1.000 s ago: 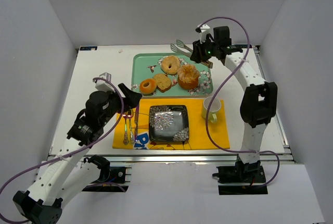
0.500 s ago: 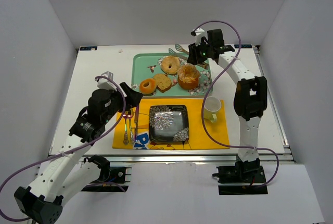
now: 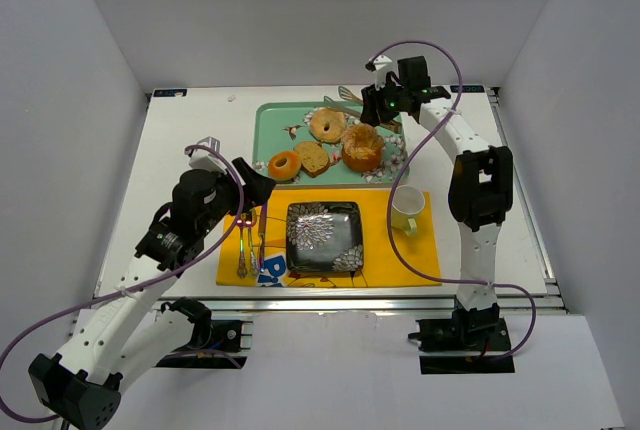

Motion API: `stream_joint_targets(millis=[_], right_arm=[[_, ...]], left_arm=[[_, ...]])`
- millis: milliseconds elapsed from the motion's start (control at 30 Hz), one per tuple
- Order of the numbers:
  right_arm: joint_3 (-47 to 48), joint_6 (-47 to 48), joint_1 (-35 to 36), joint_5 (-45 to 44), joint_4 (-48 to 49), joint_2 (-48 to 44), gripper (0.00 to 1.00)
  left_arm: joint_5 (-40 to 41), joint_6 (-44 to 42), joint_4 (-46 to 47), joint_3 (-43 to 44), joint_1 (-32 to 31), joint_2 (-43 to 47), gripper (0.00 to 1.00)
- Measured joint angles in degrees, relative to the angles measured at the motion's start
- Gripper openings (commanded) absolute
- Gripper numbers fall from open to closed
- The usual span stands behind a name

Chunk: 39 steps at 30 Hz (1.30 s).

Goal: Place the bread

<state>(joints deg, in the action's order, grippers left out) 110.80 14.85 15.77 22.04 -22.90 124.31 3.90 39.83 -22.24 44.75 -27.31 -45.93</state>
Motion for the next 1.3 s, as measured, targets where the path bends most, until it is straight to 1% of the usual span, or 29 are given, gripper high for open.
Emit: stream_joint_targets(millis=[267, 667, 1100, 1300], right_arm=[[0.00, 0.81, 0.00, -0.46, -0.85, 1.57, 0.58], [0.04, 1.20, -0.17, -0.85, -1.73, 2.69, 0.58], [0.09, 0.07, -1.51, 1.90, -3.43, 2.69, 0.58], [1.18, -0.33, -1.55, 2.49, -6.03, 2.69, 0.58]], left_arm=[[0.02, 0.00, 0.00, 0.00, 0.00, 0.02, 0.88], [0.13, 0.00, 0.00, 0.00, 0.00, 0.00, 0.88], [0.13, -0.02, 0.33, 0.00, 0.00, -0.55, 0.88], [0.13, -0.15, 0.44, 0.00, 0.00, -0.79, 0.88]])
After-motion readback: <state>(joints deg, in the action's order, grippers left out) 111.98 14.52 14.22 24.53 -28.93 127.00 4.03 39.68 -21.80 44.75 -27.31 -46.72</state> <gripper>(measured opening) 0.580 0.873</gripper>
